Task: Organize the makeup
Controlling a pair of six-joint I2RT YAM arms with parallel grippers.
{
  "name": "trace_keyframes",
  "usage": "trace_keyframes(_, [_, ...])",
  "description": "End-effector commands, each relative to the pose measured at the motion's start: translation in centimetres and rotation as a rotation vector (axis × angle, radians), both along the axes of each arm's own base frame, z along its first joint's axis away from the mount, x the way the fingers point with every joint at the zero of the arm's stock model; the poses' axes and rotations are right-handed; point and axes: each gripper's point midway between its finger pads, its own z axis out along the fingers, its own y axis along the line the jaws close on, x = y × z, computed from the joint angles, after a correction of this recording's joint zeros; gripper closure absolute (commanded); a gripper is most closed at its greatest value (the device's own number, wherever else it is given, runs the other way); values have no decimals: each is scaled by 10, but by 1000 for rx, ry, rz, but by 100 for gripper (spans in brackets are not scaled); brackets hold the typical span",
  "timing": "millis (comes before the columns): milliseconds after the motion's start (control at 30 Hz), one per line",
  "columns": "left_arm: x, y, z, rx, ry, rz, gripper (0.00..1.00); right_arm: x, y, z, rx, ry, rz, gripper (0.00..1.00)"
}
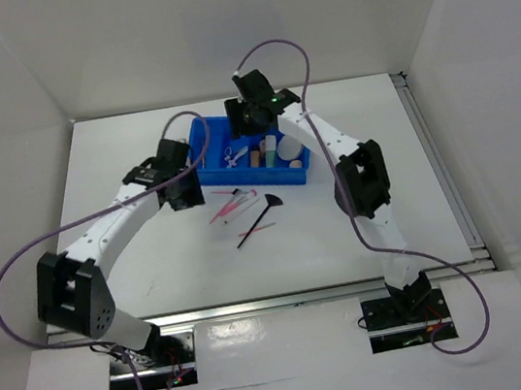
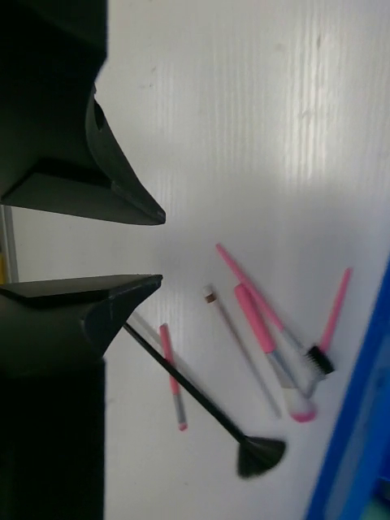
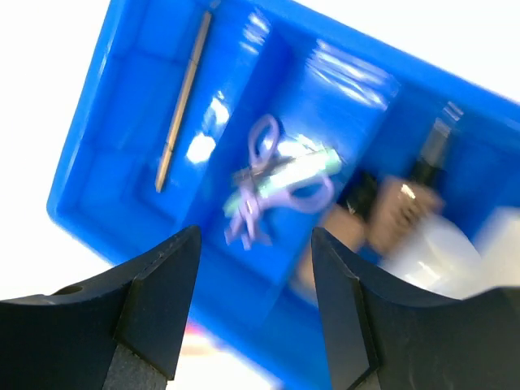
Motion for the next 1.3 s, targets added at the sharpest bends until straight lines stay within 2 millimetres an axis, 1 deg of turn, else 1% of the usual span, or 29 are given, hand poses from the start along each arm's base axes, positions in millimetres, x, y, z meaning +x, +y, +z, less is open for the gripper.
trace_keyframes(0, [-13,-39,-38,58,117,-233,56,-16,-43,107,-18,-189,-69,36])
trace_keyframes(33, [-16,-58,-39,87,115,-293,54,-32,-64,108,-70,-188,-103,34])
trace_keyframes(67, [-13,-58,-42,147,108,-276,50,-37,-77,111,-79,-191,-126,34])
trace_keyframes(100, [-14,-64,-44,175,110,-291,47,-43,-88,110,-91,-185,-141,34])
trace_keyframes(133, [-15,-78,-49,204,115,-324,36,-55,-114,112,-104,-175,-188,34])
trace_keyframes(167, [-10,-80,-51,235,112,-320,34,-62,-127,111,-112,-163,-204,34])
trace_keyframes(200, [-11,-81,-54,254,133,-315,32,-67,-137,114,-105,-158,-227,34])
trace_keyframes(233, [-7,-84,-64,265,154,-317,32,-68,-157,114,-109,-155,-263,34])
trace_keyframes(267, [-4,-90,-64,264,149,-325,31,-81,-171,115,-112,-137,-285,34])
trace_keyframes(300, [-4,-89,-69,278,159,-322,31,-84,-180,117,-112,-139,-302,34])
trace_keyframes(333, [0,-91,-69,276,155,-322,31,-88,-194,116,-119,-127,-327,34])
trace_keyframes(367, [2,-91,-75,290,165,-319,31,-97,-204,116,-126,-115,-340,34])
trace_keyframes(400, [4,-92,-79,293,162,-326,33,-98,-213,117,-127,-115,-358,34])
trace_keyframes(433, [5,-90,-83,314,167,-331,33,-103,-215,116,-139,-110,-351,34])
trace_keyframes(467, [9,-93,-84,310,159,-330,35,-105,-222,121,-135,-118,-365,34])
trace_keyframes(500, [14,-90,-89,342,160,-327,36,-109,-228,118,-142,-105,-376,34])
trace_keyframes(600, [22,-93,-96,359,162,-330,45,-111,-234,118,-149,-108,-380,34])
trace_keyframes(633, [18,-90,-107,381,196,-342,48,-112,-240,118,-156,-110,-384,34])
trace_keyframes(700, [21,-95,-111,371,202,-348,48,-114,-240,116,-161,-101,-384,34])
trace_keyframes(733, [19,-96,-115,363,217,-356,49,-112,-244,120,-165,-111,-386,34])
trace_keyframes(800, [17,-99,-116,347,224,-365,49,-112,-244,120,-165,-111,-387,34])
trace_keyframes(900, [15,-100,-125,343,236,-370,51,-112,-244,120,-165,-111,-387,34])
trace_keyframes(933, [14,-102,-125,332,241,-376,51,-113,-248,116,-169,-102,-395,34])
trace_keyframes(967, [11,-103,-130,328,256,-393,54,-113,-248,116,-169,-102,-395,34])
trace_keyframes(1100, [8,-105,-136,316,272,-414,74,-112,-250,116,-175,-104,-402,34])
trace_keyframes(1133, [9,-107,-125,300,248,-424,79,-111,-249,118,-171,-112,-403,34])
trace_keyframes(1167, [8,-109,-124,288,242,-428,79,-112,-250,114,-175,-104,-402,34])
trace_keyframes(1200, [9,-109,-120,290,232,-440,81,-113,-250,118,-171,-112,-403,34])
trace_keyframes(1267, [7,-113,-115,269,227,-473,88,-112,-250,116,-171,-112,-403,34])
